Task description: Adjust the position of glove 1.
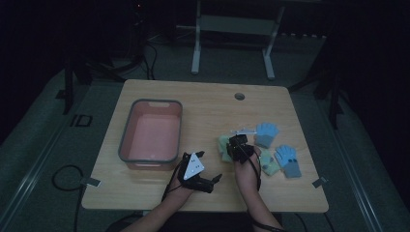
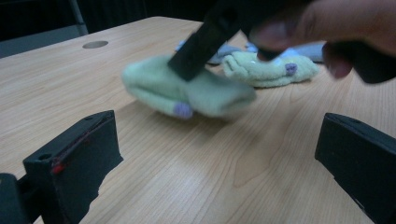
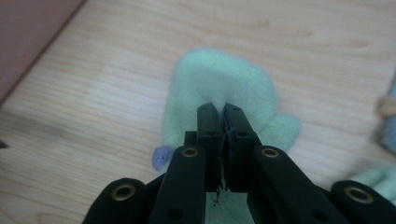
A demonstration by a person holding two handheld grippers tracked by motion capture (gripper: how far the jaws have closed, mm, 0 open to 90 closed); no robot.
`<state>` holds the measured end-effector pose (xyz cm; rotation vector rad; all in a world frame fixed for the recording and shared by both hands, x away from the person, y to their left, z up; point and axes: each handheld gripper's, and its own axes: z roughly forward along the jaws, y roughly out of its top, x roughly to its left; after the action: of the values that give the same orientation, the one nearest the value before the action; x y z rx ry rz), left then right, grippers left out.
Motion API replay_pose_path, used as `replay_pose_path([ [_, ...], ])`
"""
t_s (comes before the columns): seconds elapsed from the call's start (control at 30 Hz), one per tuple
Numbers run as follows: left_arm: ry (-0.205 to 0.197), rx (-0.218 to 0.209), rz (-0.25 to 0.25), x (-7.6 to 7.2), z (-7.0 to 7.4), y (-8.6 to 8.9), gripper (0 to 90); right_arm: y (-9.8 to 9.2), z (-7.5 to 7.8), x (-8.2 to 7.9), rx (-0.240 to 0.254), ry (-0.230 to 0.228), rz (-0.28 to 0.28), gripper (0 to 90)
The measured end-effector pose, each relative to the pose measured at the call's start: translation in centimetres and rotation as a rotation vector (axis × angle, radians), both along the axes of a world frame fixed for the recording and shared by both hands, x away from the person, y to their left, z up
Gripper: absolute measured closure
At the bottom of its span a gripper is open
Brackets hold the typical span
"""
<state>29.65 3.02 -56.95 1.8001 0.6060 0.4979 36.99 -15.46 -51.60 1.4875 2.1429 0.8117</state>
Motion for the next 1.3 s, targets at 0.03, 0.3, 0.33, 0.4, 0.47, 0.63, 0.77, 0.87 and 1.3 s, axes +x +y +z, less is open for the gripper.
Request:
replay_pose_path([
  [0.03,0.000,0.001,0.000,0.0,0.0,0.0,0.1,0.1,-0.3,0.1,-0.001,0.009,0.000,86.9],
  [0.3,0.000,0.006,0.002,0.0,0.0,0.0,0.1,0.6,-2.5,0.7,0.007,0.064,0.016,79.6],
  [0.33,0.000,0.006,0.002,0.0,0.0,0.0,0.1,0.7,-2.6,0.6,0.006,0.061,0.016,79.2],
  [0.4,-0.001,0.005,0.001,0.0,0.0,0.0,0.1,0.7,-2.6,0.7,0.011,0.064,0.020,77.4],
  [0.47,-0.001,0.007,0.001,0.0,0.0,-0.1,0.1,0.6,-2.3,0.8,0.016,0.071,0.025,75.6],
  [0.63,-0.002,0.007,-0.001,0.0,0.0,0.0,0.1,0.1,-0.7,0.8,0.010,0.022,0.098,70.2],
  [0.77,-0.004,0.010,0.000,0.0,0.0,-0.1,0.1,-1.1,1.1,1.2,0.027,-0.021,0.148,66.3],
  [0.87,-0.005,0.013,0.001,0.0,0.0,-0.1,0.1,-2.1,2.2,1.4,0.016,-0.040,0.199,65.5],
  [1.3,0.003,0.003,0.004,0.0,0.0,0.0,0.1,-7.7,3.6,1.2,-0.012,-0.084,0.335,65.3],
])
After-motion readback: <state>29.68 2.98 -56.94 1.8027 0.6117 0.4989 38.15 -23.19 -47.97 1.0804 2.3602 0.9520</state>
